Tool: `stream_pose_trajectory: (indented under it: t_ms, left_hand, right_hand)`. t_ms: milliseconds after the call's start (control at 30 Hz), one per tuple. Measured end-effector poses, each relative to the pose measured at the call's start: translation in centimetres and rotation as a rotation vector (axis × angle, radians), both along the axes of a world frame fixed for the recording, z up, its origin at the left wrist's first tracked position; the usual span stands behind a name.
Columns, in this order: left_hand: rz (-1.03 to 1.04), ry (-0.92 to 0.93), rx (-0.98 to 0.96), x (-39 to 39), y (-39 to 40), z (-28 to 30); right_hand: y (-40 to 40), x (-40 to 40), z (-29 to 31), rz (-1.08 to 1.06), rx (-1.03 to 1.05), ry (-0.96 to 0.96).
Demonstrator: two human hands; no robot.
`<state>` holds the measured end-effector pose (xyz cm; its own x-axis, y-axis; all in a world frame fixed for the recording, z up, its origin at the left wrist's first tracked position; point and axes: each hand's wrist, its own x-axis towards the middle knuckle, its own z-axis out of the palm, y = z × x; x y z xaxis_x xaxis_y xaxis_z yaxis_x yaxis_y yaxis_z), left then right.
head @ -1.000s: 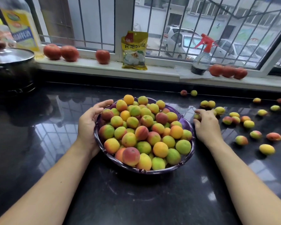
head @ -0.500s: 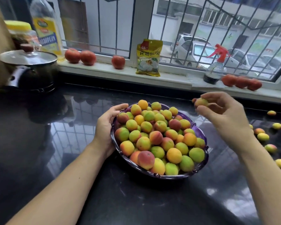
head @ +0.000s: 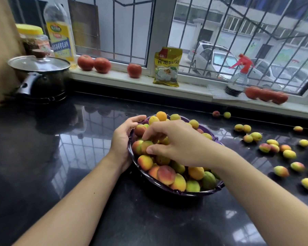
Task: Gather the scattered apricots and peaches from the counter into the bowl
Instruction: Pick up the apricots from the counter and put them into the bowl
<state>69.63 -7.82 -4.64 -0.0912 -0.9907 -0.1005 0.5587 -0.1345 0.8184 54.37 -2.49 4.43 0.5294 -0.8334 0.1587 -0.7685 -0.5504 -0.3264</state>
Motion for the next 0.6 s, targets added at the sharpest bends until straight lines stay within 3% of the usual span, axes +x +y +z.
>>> stream_pose_trajectory:
  t_ms: [200,267,333,500,600]
  left_hand:
    - [-0.007,-0.008,-0.005,0.0,-0.1,-0.1]
    - [-0.007,-0.017,-0.012,-0.1,0.0,0.0]
    - [0.0,-0.017,-0.015,-0.2,0.1,0.0]
    - [0.006,-0.001,-0.008,-0.1,-0.1,-0.3]
    - [0.009,0.0,-0.006,-0.1,-0.2,-0.4]
  right_hand:
    - [0.0,0.1,-0.5,0.007,0.003,0.063]
    - [0.2,-0.3,-0.6,0.004,-0.003,-0.023]
    - [0.4,-1.8,-0.4,-0.056,-0.022,-0.231]
    - [-1.8,-11.4,-2.7,-0.555,-0.265,-0.602]
    - [-3.8,-17.3,-6.8,-0.941,-0.292,-0.482]
